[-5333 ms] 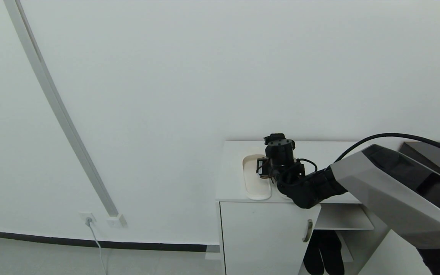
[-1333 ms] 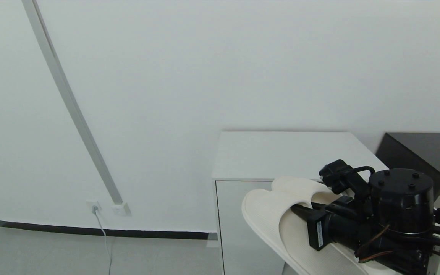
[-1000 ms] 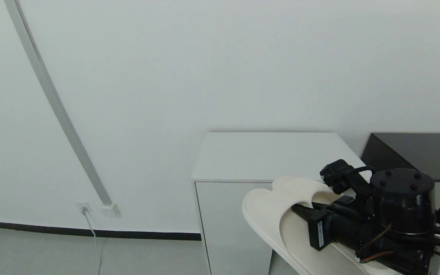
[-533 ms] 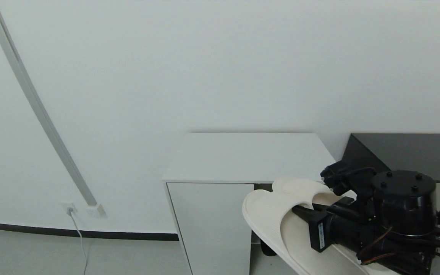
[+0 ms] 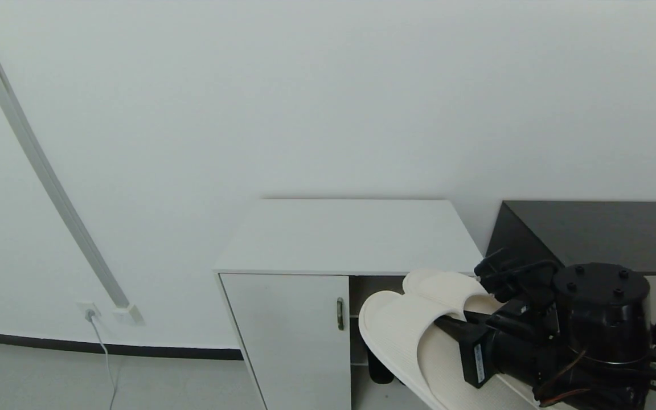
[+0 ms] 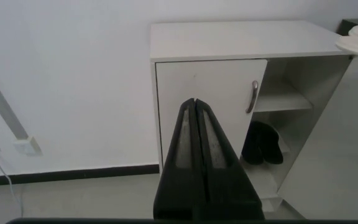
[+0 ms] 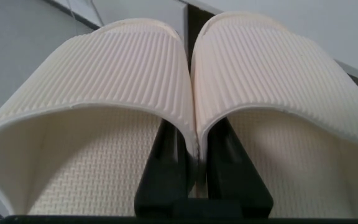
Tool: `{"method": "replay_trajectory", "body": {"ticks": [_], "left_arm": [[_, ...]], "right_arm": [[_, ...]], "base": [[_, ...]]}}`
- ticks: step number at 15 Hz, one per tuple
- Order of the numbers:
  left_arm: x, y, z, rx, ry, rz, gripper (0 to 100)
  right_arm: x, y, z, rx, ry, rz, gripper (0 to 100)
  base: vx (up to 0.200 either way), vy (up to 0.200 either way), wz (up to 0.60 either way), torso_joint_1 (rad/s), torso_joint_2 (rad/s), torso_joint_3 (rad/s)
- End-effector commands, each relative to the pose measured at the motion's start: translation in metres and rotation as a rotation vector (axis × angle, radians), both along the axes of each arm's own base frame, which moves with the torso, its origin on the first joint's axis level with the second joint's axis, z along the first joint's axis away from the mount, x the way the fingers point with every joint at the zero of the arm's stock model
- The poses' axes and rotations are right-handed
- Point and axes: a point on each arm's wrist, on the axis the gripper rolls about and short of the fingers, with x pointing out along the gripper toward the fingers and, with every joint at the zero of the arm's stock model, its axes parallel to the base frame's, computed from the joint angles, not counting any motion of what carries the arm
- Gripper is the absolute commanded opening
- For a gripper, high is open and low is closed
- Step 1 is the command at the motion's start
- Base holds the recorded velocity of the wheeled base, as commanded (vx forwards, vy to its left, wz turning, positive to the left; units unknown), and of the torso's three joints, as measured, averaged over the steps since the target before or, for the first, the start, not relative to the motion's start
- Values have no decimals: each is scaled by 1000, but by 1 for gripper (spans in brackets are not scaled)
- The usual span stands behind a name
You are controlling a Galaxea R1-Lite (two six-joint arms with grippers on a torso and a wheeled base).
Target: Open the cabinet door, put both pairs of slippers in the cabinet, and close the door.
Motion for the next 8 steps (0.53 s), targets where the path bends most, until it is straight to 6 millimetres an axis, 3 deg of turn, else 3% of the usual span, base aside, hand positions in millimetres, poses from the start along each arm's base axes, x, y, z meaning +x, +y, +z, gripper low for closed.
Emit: {"method": "replay_trajectory", "body": {"ticks": [1, 8], "left_arm": [[0, 0, 0, 0, 2, 0, 0], [0, 0, 0, -2, 2, 0, 0]], "right_arm": [[-1, -1, -3, -17, -1, 1, 0], [-2, -2, -4, -14, -5, 6, 0]], "base": [[0, 0, 0, 0, 0, 0], [0, 0, -86, 0, 0, 0]]}}
